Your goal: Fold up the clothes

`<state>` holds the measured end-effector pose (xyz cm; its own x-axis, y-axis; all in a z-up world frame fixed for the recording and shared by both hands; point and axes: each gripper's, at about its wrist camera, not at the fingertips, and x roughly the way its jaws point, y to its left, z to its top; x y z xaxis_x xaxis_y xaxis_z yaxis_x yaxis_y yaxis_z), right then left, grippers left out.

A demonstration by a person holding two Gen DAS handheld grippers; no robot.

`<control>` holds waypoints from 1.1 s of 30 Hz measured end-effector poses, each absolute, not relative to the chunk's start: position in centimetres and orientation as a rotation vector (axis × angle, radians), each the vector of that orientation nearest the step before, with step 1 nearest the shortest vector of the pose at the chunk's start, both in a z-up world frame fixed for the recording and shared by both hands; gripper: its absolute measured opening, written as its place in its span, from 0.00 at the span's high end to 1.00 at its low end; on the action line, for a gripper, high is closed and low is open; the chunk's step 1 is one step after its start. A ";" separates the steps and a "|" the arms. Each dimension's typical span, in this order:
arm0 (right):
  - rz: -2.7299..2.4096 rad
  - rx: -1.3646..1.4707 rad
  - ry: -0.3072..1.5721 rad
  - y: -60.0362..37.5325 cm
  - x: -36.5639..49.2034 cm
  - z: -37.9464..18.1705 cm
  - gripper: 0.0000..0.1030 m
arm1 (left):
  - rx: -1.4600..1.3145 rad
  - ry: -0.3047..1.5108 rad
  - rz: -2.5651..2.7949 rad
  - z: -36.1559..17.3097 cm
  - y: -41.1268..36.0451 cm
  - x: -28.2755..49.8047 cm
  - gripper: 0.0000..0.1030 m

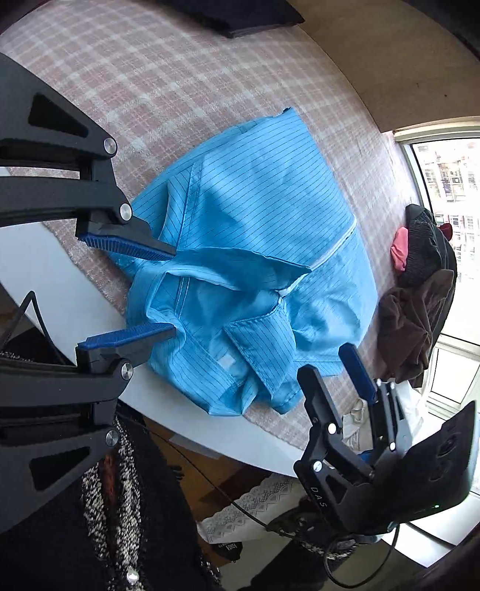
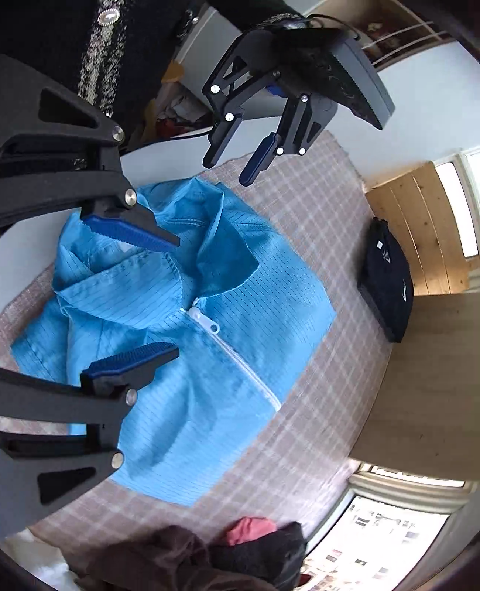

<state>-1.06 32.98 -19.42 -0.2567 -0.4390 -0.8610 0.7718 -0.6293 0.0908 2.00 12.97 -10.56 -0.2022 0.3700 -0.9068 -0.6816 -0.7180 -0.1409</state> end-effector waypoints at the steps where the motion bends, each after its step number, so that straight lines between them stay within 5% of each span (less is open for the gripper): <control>1: -1.932 1.195 0.477 32.2 -1.7 -20.0 0.51 | -1.379 0.407 1.979 -11.0 13.5 1.8 0.68; 5: -1.833 1.242 0.501 29.9 -4.2 -22.1 0.57 | -1.371 0.458 1.941 -12.8 14.7 1.6 0.90; 10: -1.757 1.244 0.484 28.5 -5.3 -22.8 0.58 | -1.403 0.510 1.954 -14.5 15.0 1.4 0.91; 12: -1.714 1.244 0.500 27.9 -5.3 -23.0 0.76 | -1.406 0.521 1.969 -14.7 14.9 1.5 0.93; 13: -1.690 1.250 0.503 27.6 -5.3 -23.2 0.95 | -1.404 0.519 1.975 -14.6 14.9 1.5 0.94; 17: -1.592 1.336 0.409 27.2 -6.2 -24.1 0.96 | -1.368 0.570 1.992 -14.2 15.1 2.4 0.98; 22: -1.555 1.483 0.058 28.7 -10.5 -25.1 0.96 | -1.361 0.504 1.928 -13.8 15.1 4.0 0.98; 28: -1.682 1.524 0.297 28.1 -9.6 -26.7 0.96 | -1.383 0.409 1.969 -13.2 13.9 4.3 0.93; 33: -1.766 1.402 0.297 30.7 -6.4 -22.6 0.64 | -1.352 0.371 2.037 -10.3 11.8 4.1 0.90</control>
